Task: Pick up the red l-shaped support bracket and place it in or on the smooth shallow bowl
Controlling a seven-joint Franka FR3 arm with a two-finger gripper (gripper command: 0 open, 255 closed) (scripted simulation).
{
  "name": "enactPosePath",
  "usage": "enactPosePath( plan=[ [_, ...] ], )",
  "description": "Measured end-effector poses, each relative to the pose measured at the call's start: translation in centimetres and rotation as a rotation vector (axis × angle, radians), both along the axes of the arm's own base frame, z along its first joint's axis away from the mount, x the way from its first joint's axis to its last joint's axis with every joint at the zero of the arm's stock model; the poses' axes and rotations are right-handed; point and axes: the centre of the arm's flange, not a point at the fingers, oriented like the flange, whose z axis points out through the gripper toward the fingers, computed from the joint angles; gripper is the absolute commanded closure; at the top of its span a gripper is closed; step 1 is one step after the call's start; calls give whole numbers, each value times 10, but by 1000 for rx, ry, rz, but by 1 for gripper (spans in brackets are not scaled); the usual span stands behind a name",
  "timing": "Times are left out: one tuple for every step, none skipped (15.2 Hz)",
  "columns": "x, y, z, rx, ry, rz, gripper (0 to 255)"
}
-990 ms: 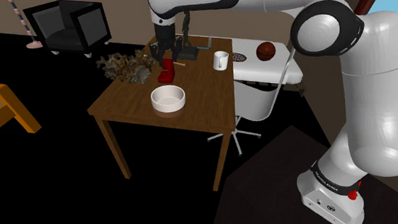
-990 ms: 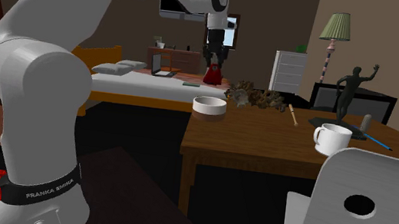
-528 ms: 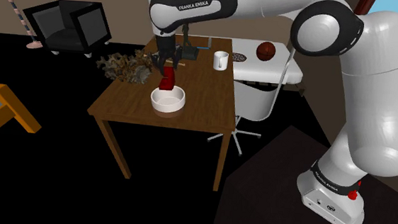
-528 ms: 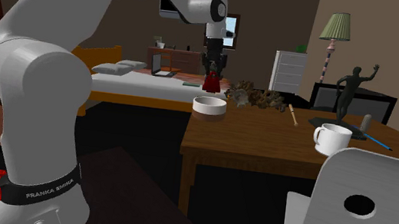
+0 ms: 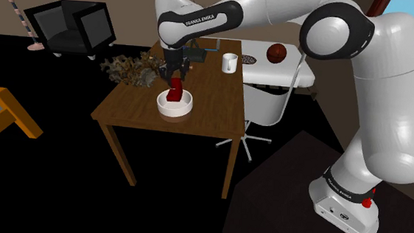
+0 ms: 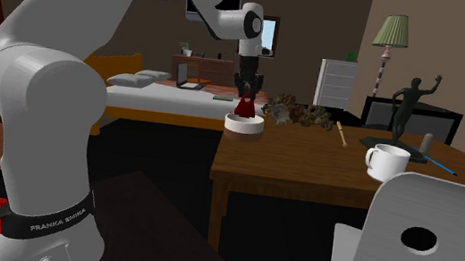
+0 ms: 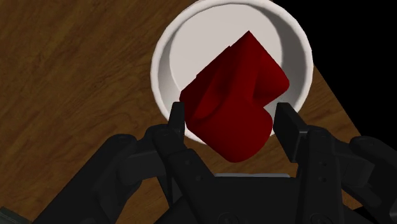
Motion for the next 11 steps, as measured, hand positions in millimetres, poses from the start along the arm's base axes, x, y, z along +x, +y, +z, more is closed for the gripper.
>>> enactPosePath(
  plan=[
    [0,0,-5,0,0,0,255],
    [-1,-1,-7,0,0,0,255],
    [0,-1,-8,0,0,0,255],
    [0,-1,-8,0,0,0,255],
    [0,-1,-8,0,0,0,255],
    [0,-1,-9,0,0,0,255],
    [0,-1,-9,0,0,0,255],
    [0,-1,-9,0,0,0,0],
    [0,-1,-9,0,-1,0,0],
    [0,-1,-8,0,-1,0,0],
    [0,-1,-8,0,-1,0,0]
  ],
)
